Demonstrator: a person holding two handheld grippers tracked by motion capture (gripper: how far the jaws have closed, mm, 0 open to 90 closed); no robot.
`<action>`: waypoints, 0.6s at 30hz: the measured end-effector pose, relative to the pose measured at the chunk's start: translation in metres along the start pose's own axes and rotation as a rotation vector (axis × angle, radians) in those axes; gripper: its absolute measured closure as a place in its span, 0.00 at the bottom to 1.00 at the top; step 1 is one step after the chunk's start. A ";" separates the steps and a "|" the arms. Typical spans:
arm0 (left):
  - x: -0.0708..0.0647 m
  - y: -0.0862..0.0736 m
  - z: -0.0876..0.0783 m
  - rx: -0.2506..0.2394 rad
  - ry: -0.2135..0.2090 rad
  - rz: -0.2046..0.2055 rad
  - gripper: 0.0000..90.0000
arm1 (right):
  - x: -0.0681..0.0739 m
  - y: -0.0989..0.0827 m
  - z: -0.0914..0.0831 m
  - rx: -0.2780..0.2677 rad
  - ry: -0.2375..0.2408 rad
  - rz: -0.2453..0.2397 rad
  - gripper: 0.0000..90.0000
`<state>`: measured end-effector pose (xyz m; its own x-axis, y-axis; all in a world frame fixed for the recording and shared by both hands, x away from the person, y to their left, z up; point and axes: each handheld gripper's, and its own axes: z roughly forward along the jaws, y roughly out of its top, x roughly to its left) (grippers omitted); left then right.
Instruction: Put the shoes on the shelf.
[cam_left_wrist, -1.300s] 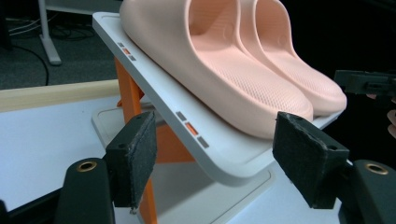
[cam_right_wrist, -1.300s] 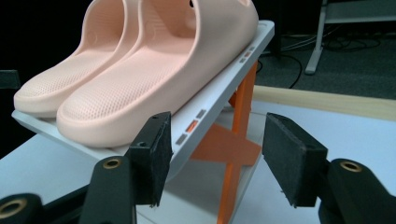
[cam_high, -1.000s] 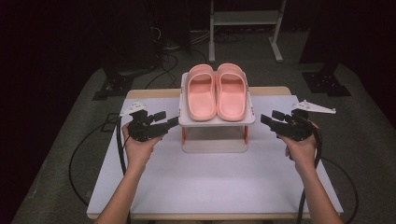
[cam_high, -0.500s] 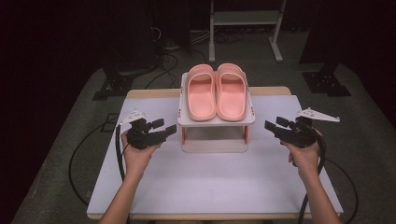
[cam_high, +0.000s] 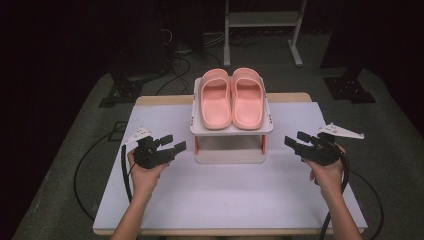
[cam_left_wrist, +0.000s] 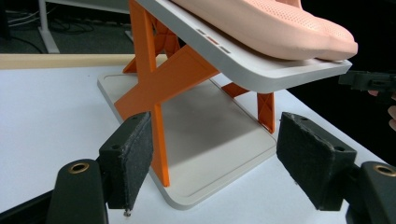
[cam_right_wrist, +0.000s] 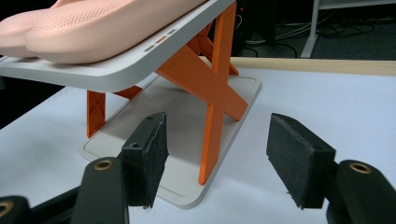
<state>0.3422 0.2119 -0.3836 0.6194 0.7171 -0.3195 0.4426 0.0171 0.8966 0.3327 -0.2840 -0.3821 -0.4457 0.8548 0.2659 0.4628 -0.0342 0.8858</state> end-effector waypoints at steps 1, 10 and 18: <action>0.000 -0.001 -0.001 -0.005 0.002 -0.006 0.29 | 0.000 -0.001 -0.001 -0.001 0.001 0.001 0.42; 0.006 -0.014 -0.007 -0.024 -0.002 -0.032 0.28 | -0.004 -0.012 -0.005 -0.010 0.003 0.012 0.41; 0.005 -0.021 -0.010 -0.026 0.002 -0.031 0.27 | -0.006 -0.018 -0.007 -0.006 0.002 0.005 0.41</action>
<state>0.3295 0.2226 -0.4015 0.6048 0.7170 -0.3466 0.4443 0.0575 0.8940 0.3220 -0.2917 -0.3969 -0.4448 0.8537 0.2709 0.4604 -0.0416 0.8867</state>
